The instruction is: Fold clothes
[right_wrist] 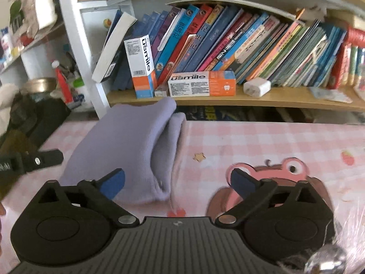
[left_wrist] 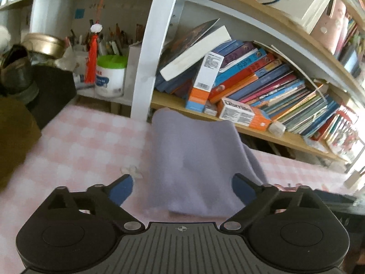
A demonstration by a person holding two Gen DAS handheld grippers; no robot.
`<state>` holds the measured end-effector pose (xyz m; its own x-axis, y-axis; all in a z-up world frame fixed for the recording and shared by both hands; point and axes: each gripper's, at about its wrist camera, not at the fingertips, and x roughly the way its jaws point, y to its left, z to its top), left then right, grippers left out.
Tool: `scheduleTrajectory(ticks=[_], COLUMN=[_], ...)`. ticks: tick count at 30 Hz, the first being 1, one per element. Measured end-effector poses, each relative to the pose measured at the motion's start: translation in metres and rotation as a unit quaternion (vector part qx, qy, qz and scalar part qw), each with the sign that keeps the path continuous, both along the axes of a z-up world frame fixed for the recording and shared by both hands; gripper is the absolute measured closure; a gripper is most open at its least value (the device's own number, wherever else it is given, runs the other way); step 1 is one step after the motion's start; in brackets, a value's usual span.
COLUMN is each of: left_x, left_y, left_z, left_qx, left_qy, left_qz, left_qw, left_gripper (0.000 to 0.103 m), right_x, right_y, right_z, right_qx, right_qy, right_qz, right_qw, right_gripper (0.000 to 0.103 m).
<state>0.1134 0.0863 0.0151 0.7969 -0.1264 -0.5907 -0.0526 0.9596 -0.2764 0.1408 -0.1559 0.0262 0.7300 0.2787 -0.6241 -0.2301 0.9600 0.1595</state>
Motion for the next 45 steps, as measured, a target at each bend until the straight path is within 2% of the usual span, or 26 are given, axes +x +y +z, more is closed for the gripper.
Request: scheduleTrajectory(ticks=[5,9,14,23,28,33,45], left_x=[-0.022,-0.036,-0.047,-0.061,-0.065,-0.067,-0.066], left_y=[-0.015,-0.028,-0.037,-0.054,-0.059,-0.060,-0.058], left_z=[-0.001,-0.004,-0.006,-0.010,-0.008,-0.005,-0.004], left_qx=[0.012,0.044,0.064,0.071,0.080,0.088,0.077], left_qy=[0.017,0.028,0.037,0.063,0.063,0.063,0.066], left_qz=[0.017,0.021,0.019,0.021,0.022,0.027,0.022], left_qw=[0.9996,0.9984,0.9971,0.9952,0.9946,0.9938,0.9946], left_gripper=[0.005,0.005,0.005,0.005,0.005,0.000,0.000], right_x=[-0.026,-0.041,-0.053,-0.065,-0.070,-0.070,-0.069], right_y=[-0.010,-0.015,-0.019,-0.020,-0.022,-0.022,-0.016], right_z=[0.000,-0.002,-0.004,-0.004,-0.001,0.000,-0.002], right_qx=[-0.002,-0.001,0.000,0.001,0.000,0.003,-0.009], right_qy=[0.014,0.026,0.037,0.047,0.041,0.042,0.051], right_qz=[-0.018,-0.028,-0.031,-0.026,-0.027,-0.026,-0.019], right_qw=[1.000,0.999,0.999,0.999,0.999,0.999,0.998], right_gripper=[0.000,0.000,0.000,0.000,0.000,0.000,0.000])
